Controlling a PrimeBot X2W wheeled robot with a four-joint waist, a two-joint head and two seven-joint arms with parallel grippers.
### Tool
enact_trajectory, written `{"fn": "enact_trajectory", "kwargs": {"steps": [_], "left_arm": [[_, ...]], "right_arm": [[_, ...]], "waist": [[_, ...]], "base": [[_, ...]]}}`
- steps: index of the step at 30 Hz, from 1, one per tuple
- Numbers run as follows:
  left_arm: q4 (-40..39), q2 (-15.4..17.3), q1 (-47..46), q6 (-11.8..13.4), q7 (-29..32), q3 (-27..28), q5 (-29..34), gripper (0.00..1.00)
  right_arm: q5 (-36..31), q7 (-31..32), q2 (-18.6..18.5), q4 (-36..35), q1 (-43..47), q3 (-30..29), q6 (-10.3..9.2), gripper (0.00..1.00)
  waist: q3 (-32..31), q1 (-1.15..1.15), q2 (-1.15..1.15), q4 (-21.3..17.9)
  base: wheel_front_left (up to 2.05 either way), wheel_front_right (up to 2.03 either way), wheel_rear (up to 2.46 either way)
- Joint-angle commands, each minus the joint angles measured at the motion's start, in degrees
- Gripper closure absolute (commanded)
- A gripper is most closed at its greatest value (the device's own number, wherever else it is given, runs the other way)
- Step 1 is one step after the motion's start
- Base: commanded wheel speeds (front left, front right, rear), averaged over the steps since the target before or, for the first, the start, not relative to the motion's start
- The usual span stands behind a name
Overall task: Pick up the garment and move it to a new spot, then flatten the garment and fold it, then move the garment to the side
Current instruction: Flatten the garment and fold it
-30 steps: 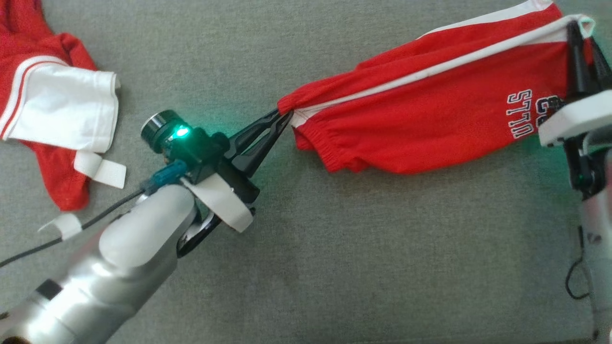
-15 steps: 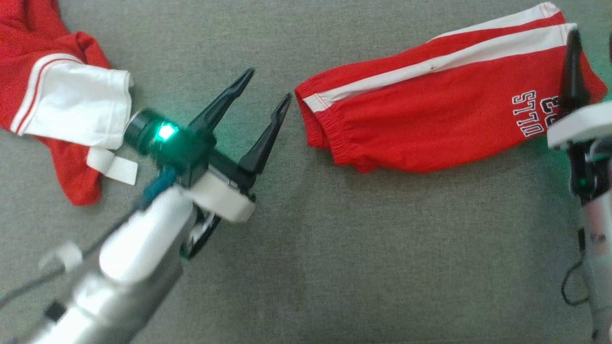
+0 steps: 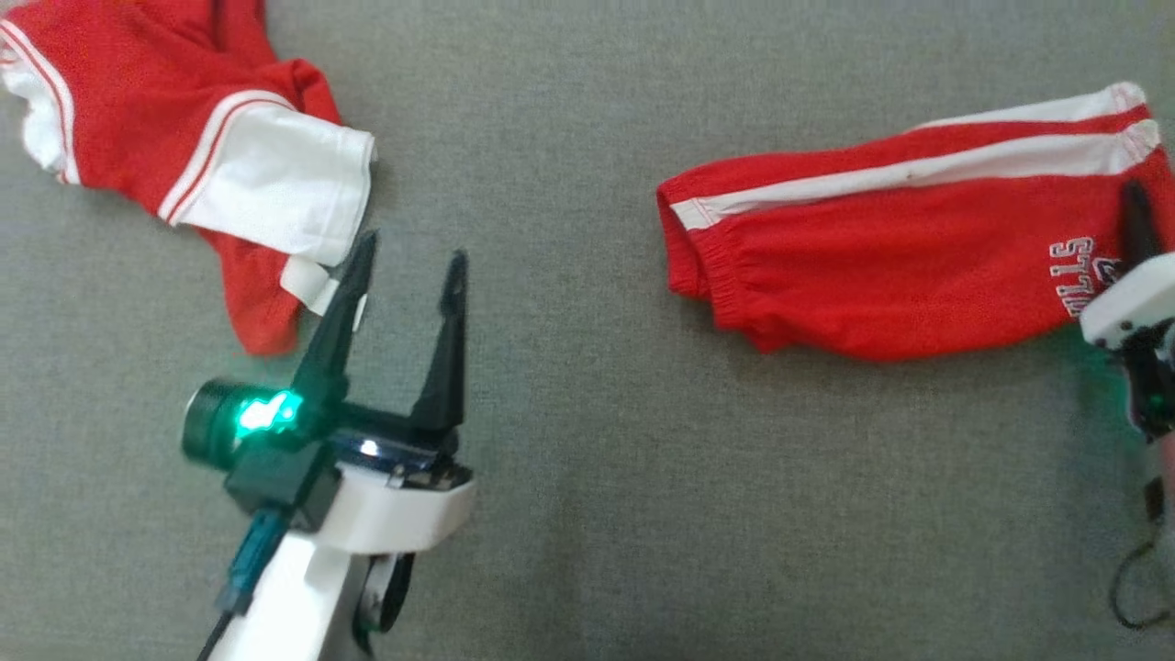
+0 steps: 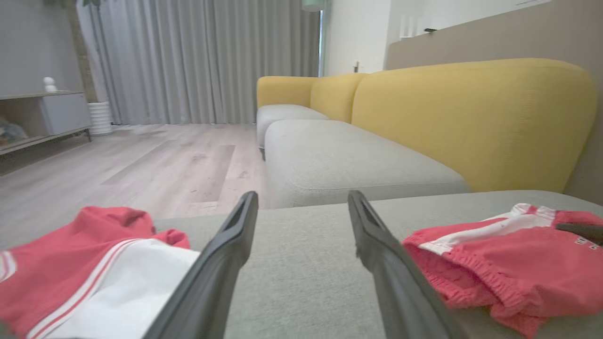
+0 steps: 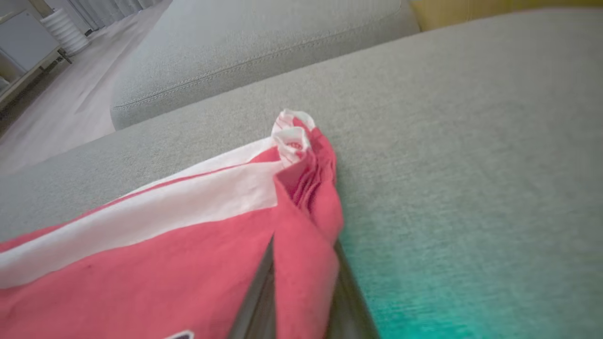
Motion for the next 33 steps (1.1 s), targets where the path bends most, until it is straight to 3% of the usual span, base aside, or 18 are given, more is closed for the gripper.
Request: {"fn": "enact_trajectory", "kwargs": {"steps": [1, 8, 11, 22, 25, 30, 31, 32, 33], "left_arm": [[-2.41, -0.09, 0.41, -0.27, -0.29, 3.43, 0.89, 0.0], [-3.41, -2.88, 5.89, -2.85, -0.29, 9.31, 3.96, 0.0], [-3.05, -3.65, 6.57, -4.38, -0.29, 10.61, 4.78, 0.0], [-1.0, -5.57, 7.45, -8.38, -0.29, 11.51, 7.08, 0.0], [-0.68, -5.85, 7.58, -8.81, -0.29, 11.5, 7.17, 0.0], [0.0, -6.21, 7.62, -9.44, -0.29, 10.68, 7.16, 0.0], [0.1, -6.26, 7.57, -9.52, -0.29, 10.59, 7.08, 0.0], [0.17, -6.31, 7.51, -9.59, -0.29, 10.54, 6.97, 0.0], [0.22, -6.35, 7.5, -9.64, -0.29, 10.51, 6.88, 0.0]], "right_arm": [[-1.31, -1.21, -2.13, -1.06, 1.21, 0.9, 0.37, 1.0], [-6.29, -3.65, -9.79, -1.39, 3.83, -2.64, 0.37, 1.0], [-7.03, -3.54, -9.93, -4.11, 3.79, -2.86, 0.37, 1.0], [-6.84, -1.86, 2.42, -27.15, 8.84, 10.45, 0.37, 1.0], [-10.23, -1.89, 6.12, -28.12, 11.12, 13.73, 0.37, 1.0], [-17.32, -4.32, 12.4, -22.5, 12.53, 15.58, 0.37, 0.99], [-17.55, -4.67, 13.05, -21.07, 12.59, 15.95, 0.37, 0.45], [-17.82, -5.15, 13.47, -19.77, 12.5, 16.19, 0.37, 0.0], [-18.27, -5.86, 13.76, -18.74, 12.44, 16.27, 0.37, 0.0]], "waist": [[-1.28, 0.01, 0.0, 0.18], [-4.57, 0.01, 0.0, -1.77], [-5.22, 0.01, 0.0, -2.65], [-7.86, 0.01, 0.0, -2.76], [-8.0, 0.01, 0.0, -2.23], [-8.41, 0.01, 0.0, -0.98], [-8.5, 0.01, 0.0, -0.8], [-8.62, 0.01, 0.0, -0.64], [-8.81, 0.01, 0.0, -0.5]], "base": [[0.0, 0.0, 0.0], [0.0, 0.0, 0.0], [0.0, 0.0, 0.0], [0.0, 0.0, 0.0], [0.0, 0.0, 0.0], [0.0, 0.0, 0.0], [0.0, 0.0, 0.0], [0.0, 0.0, 0.0], [0.0, 0.0, 0.0]]}}
